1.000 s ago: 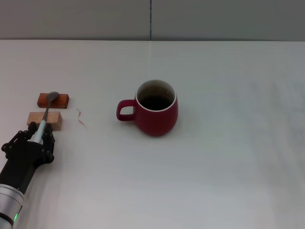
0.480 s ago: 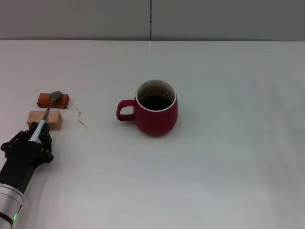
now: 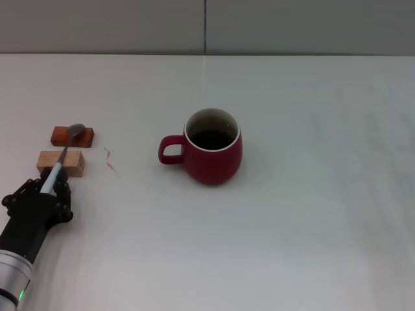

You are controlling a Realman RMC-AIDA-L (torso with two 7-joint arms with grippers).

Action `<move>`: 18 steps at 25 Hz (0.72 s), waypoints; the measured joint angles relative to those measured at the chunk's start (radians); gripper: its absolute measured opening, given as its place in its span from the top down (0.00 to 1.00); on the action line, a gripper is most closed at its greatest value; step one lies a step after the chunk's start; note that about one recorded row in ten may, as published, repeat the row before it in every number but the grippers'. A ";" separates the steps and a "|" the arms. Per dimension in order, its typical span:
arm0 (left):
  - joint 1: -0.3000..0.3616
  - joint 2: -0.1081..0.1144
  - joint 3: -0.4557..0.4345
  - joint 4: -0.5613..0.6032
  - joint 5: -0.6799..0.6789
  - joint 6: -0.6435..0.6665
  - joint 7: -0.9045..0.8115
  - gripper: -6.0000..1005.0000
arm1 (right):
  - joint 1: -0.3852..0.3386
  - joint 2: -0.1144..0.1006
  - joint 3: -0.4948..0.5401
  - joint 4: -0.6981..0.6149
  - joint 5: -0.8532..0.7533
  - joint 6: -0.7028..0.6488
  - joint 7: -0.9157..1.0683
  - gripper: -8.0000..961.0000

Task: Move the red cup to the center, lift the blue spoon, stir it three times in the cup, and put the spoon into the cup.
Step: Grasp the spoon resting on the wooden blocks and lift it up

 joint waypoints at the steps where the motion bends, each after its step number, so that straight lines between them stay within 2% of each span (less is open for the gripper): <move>1: 0.000 0.000 0.000 0.000 0.000 -0.001 0.000 0.77 | 0.000 0.000 0.000 0.000 0.000 0.000 0.000 0.24; 18: -0.002 0.000 -0.038 0.012 0.037 -0.010 0.000 0.77 | 0.005 -0.001 0.000 -0.003 0.000 0.004 0.000 0.24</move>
